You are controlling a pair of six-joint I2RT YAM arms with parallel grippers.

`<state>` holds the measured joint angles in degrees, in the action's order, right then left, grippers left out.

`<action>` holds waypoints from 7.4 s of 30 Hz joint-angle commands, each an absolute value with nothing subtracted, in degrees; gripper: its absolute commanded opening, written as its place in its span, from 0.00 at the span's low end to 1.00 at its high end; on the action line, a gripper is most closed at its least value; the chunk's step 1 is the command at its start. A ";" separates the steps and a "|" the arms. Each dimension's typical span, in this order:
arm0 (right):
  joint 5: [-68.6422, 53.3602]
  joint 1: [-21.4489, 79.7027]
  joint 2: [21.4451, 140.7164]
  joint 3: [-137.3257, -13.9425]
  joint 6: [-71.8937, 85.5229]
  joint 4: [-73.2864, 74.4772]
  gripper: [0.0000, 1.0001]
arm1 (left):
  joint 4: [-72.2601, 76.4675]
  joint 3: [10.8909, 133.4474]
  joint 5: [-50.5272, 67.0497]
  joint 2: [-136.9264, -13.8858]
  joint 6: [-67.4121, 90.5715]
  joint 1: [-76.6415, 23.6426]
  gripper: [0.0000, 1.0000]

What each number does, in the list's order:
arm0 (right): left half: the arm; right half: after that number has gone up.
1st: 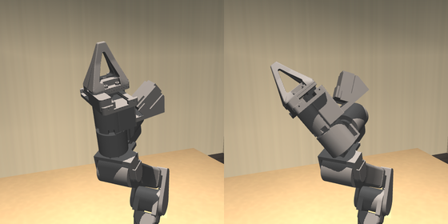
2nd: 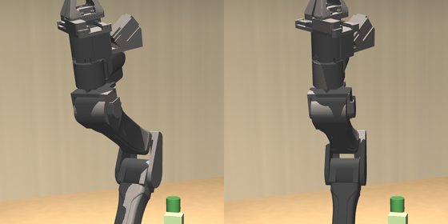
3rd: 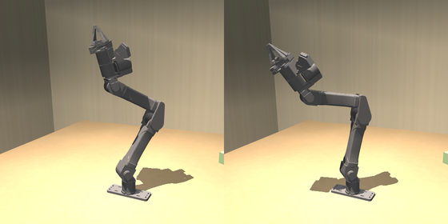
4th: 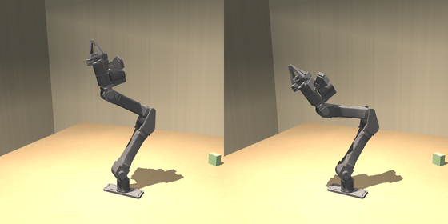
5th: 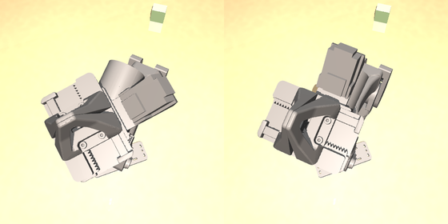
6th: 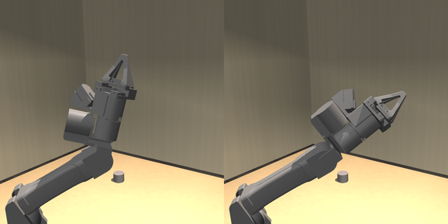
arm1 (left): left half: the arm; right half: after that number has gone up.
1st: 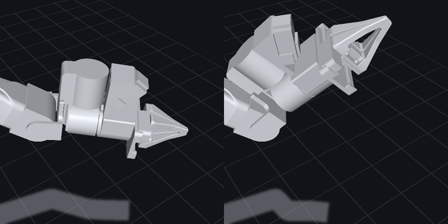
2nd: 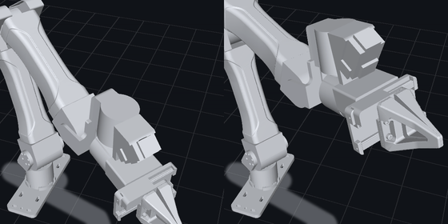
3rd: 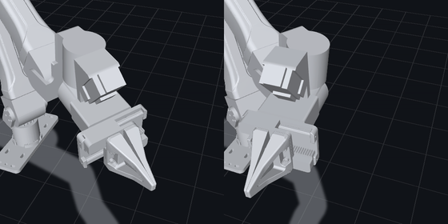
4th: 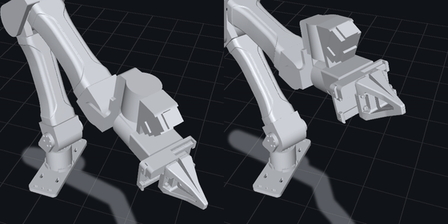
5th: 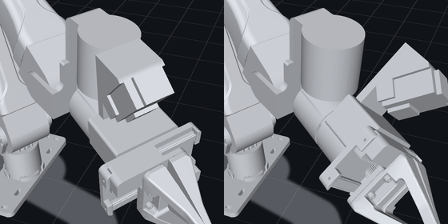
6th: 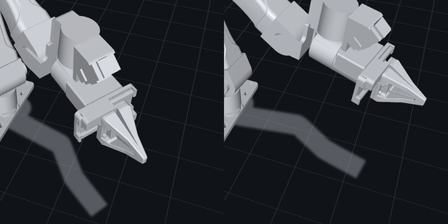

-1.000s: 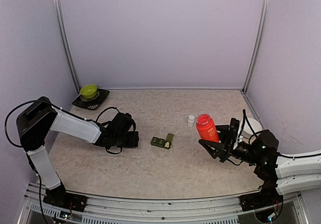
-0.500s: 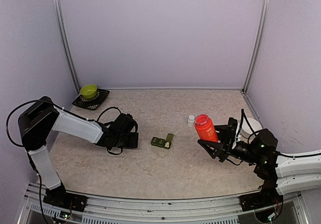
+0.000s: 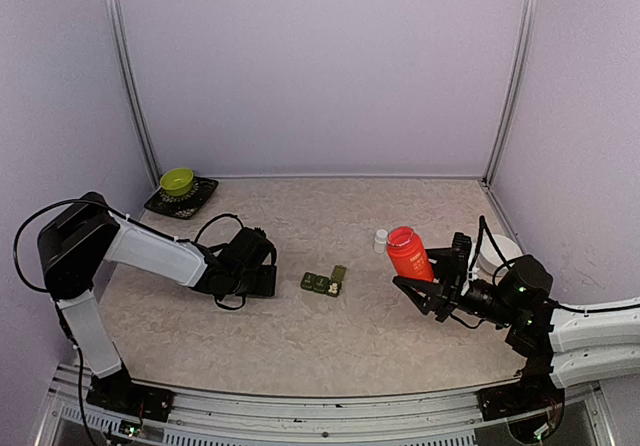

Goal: Sort the pills into containers
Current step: Pick up the lid of the pill bottle from the center of the board, then screw the lid of the pill bottle onto the pill bottle.

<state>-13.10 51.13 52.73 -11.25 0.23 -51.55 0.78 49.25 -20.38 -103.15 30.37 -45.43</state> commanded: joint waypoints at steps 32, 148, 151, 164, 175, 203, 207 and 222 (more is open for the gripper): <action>-12.57 50.66 52.44 -12.13 0.44 -51.37 0.00 | 0.98 51.45 -21.74 -104.32 30.15 -46.24 0.60; -6.55 57.10 55.64 -26.99 -5.48 -28.94 0.00 | 1.49 70.39 12.63 -86.37 32.71 -64.45 0.48; -3.95 57.42 55.29 -27.46 -6.15 -27.74 0.00 | 0.98 70.44 11.96 -86.63 33.57 -64.43 0.48; 13.34 63.45 56.36 -29.70 -13.42 -25.72 0.00 | 0.80 71.77 13.56 -89.85 37.34 -64.32 0.49; 16.58 66.09 56.55 -29.75 -16.27 -27.15 0.00 | 2.77 71.71 17.33 -91.11 36.91 -64.34 0.48; -16.46 65.96 51.05 -32.22 8.32 -15.74 0.00 | 5.23 65.51 25.35 -82.41 12.13 -66.10 0.47; -20.20 66.01 50.89 -32.41 10.97 -15.80 0.00 | 4.05 65.32 26.70 -82.11 9.32 -66.85 0.50; -19.93 66.01 48.28 -30.34 11.16 -16.53 0.00 | 7.79 61.12 23.05 -78.03 10.61 -65.92 0.99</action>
